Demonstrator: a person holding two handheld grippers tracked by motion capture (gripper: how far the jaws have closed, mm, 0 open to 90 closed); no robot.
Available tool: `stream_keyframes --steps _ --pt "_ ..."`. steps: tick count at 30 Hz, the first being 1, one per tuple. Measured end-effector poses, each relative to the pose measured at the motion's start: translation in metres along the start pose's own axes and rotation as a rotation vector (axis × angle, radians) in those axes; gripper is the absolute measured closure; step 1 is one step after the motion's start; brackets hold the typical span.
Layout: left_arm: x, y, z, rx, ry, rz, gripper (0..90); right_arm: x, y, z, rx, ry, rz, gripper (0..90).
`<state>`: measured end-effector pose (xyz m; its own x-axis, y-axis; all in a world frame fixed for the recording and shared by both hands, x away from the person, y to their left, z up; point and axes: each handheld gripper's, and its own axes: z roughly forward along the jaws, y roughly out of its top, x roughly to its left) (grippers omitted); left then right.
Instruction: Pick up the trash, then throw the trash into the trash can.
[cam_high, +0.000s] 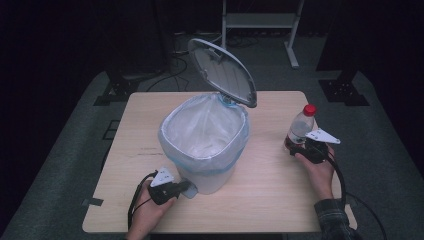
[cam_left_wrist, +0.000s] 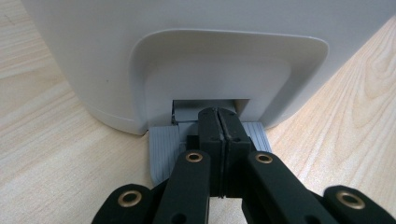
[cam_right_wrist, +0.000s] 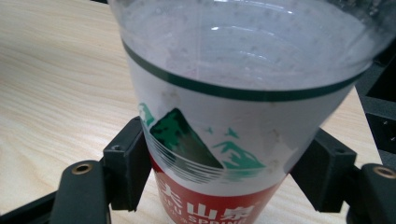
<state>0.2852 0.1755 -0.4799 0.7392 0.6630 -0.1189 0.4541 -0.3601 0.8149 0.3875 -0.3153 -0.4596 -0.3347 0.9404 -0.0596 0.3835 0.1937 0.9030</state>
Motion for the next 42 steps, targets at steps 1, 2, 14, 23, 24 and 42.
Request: stream_keyframes --steps 1,2,14,23,24,42 --pt "0.000 0.000 0.000 0.000 0.000 0.000 89.0 0.000 0.000 0.000 0.000 0.002 0.000 27.7" --pt "0.000 0.000 0.000 0.000 0.000 0.000 89.0 0.000 0.000 -0.001 0.002 0.004 0.000 27.7" --pt "0.000 0.000 0.000 0.000 -0.001 0.001 88.9 0.003 0.003 -0.007 0.022 0.045 -0.026 28.1" --pt "0.000 0.000 0.000 0.001 -0.003 -0.003 88.9 0.002 0.006 -0.013 0.013 0.066 -0.017 28.3" --pt "0.000 0.000 0.000 0.000 -0.004 -0.004 88.9 0.002 0.006 -0.014 0.012 0.069 -0.012 28.3" --pt "0.001 0.000 0.000 -0.002 -0.007 -0.006 88.5 0.005 0.015 -0.027 0.000 0.174 -0.008 28.4"
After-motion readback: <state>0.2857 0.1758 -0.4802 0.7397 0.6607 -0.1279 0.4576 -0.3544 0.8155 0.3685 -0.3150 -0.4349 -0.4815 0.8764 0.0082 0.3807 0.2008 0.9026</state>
